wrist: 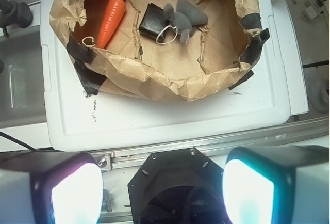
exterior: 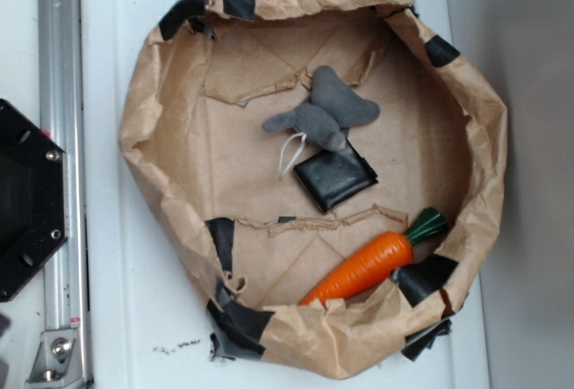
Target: Grab the gray animal.
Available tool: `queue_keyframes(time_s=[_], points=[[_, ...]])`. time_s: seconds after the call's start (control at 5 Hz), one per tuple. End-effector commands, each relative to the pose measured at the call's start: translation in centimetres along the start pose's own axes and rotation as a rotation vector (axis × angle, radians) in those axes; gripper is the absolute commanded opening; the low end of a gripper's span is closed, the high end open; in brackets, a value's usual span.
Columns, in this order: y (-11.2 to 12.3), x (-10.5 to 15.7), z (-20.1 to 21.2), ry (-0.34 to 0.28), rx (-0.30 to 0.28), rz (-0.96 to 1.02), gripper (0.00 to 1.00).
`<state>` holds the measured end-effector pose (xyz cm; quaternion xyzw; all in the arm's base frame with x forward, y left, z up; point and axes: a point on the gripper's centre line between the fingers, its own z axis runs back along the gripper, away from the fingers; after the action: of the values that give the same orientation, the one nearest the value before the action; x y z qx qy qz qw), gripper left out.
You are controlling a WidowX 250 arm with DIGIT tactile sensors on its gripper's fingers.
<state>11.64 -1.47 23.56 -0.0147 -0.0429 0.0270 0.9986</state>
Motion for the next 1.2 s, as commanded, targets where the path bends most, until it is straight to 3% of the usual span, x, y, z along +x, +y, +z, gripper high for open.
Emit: queue_keyframes(time_s=[0.0, 0.2, 0.4, 0.6, 1.0], points=[[0.0, 0.0, 0.0, 0.0, 0.0, 0.0, 1.0], [2.5, 3.4, -4.7, -0.111, 0.011, 0.245, 1.0], [1.8, 7.7, -6.6, -0.164, -0.057, 0.502, 1.0], [2.9, 11.4, -9.1, -0.243, -0.047, 0.747, 1.0], [4.2, 15.3, -15.5, -0.27, 0.071, 0.912, 1.0]])
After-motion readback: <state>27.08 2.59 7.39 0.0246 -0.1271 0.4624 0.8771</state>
